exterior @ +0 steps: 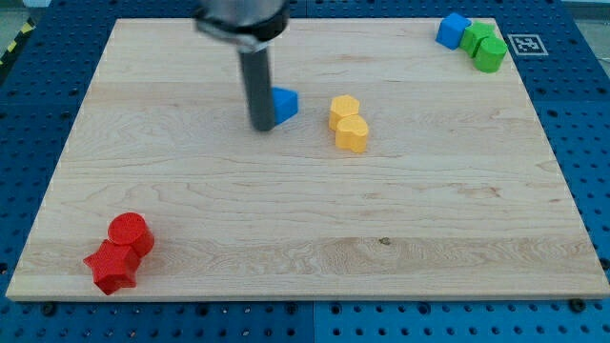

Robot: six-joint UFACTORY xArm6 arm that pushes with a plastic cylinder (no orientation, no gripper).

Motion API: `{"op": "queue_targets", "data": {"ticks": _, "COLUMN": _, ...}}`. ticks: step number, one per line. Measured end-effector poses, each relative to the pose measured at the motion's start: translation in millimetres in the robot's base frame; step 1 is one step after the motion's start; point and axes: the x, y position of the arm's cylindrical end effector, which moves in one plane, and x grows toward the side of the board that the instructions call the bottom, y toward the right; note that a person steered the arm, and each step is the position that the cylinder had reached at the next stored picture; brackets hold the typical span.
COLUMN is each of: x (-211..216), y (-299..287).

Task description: Push blue triangle towards top right

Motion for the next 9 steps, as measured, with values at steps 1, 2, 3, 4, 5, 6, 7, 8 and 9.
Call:
{"op": "queue_targets", "data": {"ticks": 1, "x": -49.0, "y": 39.9}}
{"op": "queue_targets", "data": {"ticks": 2, "x": -43.1, "y": 36.7}}
{"op": "queue_targets", "data": {"ticks": 3, "x": -38.7, "y": 9.9}}
{"op": "queue_targets", "data": {"ticks": 4, "x": -69.3, "y": 11.3}}
{"op": "queue_targets", "data": {"ticks": 5, "x": -96.5, "y": 85.2}}
{"op": "queue_targets", "data": {"ticks": 6, "x": -96.6, "y": 150.5}}
{"op": "queue_targets", "data": {"ticks": 7, "x": -87.5, "y": 118.6}}
{"op": "queue_targets", "data": {"ticks": 8, "x": -65.5, "y": 98.3}}
{"op": "queue_targets", "data": {"ticks": 9, "x": -61.3, "y": 146.5}}
